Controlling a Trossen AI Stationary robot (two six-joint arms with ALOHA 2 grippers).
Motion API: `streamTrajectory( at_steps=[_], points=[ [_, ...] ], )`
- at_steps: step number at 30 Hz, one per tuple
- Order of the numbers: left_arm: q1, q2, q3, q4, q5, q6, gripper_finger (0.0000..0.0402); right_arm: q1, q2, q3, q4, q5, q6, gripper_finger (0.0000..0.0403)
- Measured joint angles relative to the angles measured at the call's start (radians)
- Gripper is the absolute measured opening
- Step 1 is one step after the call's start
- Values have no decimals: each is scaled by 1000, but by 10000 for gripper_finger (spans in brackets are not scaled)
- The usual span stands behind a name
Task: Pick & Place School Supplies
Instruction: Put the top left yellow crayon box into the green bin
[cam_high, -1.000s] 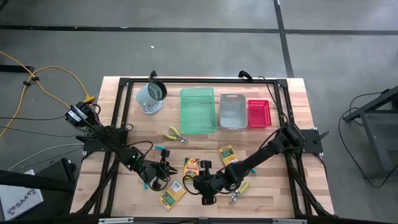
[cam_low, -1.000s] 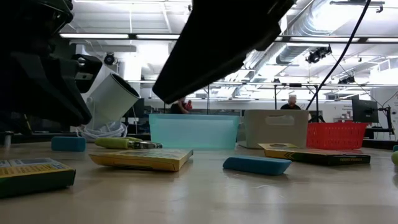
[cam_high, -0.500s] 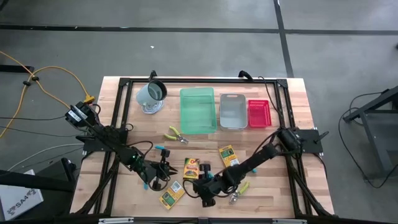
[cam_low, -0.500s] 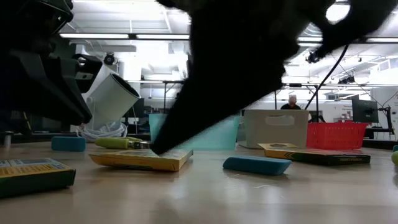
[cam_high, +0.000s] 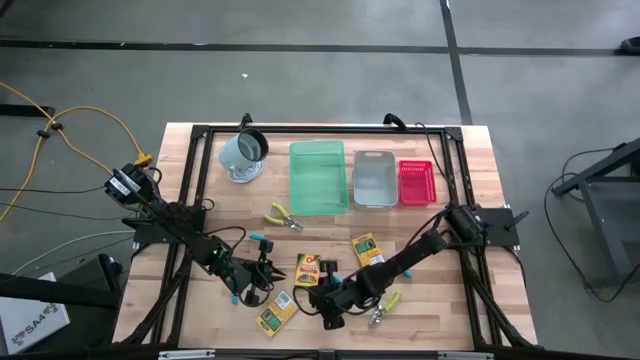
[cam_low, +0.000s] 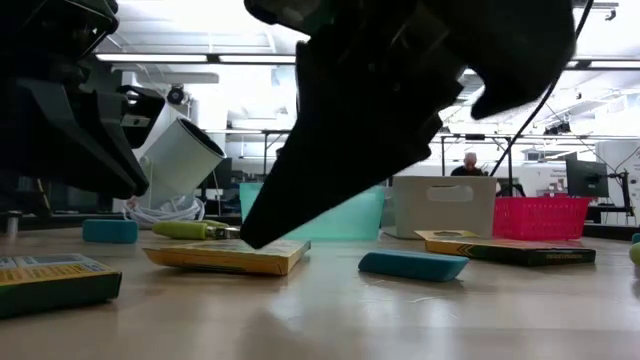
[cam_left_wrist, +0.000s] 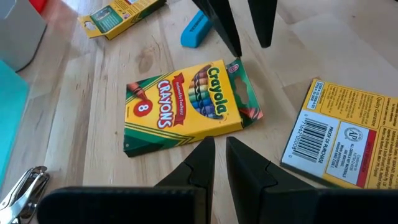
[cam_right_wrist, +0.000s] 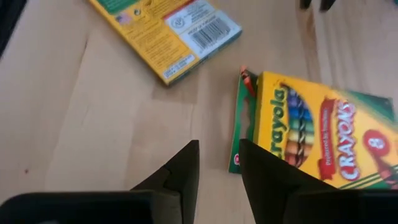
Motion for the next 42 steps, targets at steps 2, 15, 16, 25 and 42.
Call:
streamTrajectory(
  at_steps=[2, 15, 16, 25, 42],
  points=[
    [0, 0, 0, 0, 0, -1, 36, 0, 7, -1, -7, -4, 0, 105],
    [0, 0, 0, -4, 0, -8, 36, -12, 37, 1, 7, 14, -2, 105],
    [0, 0, 0, -4, 0, -8, 36, -12, 37, 1, 7, 20, -3, 105],
    [0, 0, 0, -5, 0, -7, 36, -12, 40, 1, -11, 114, -7, 105],
    [0, 0, 0, -4, 0, -6, 36, -12, 41, 0, -64, 219, 0, 105]
  ],
)
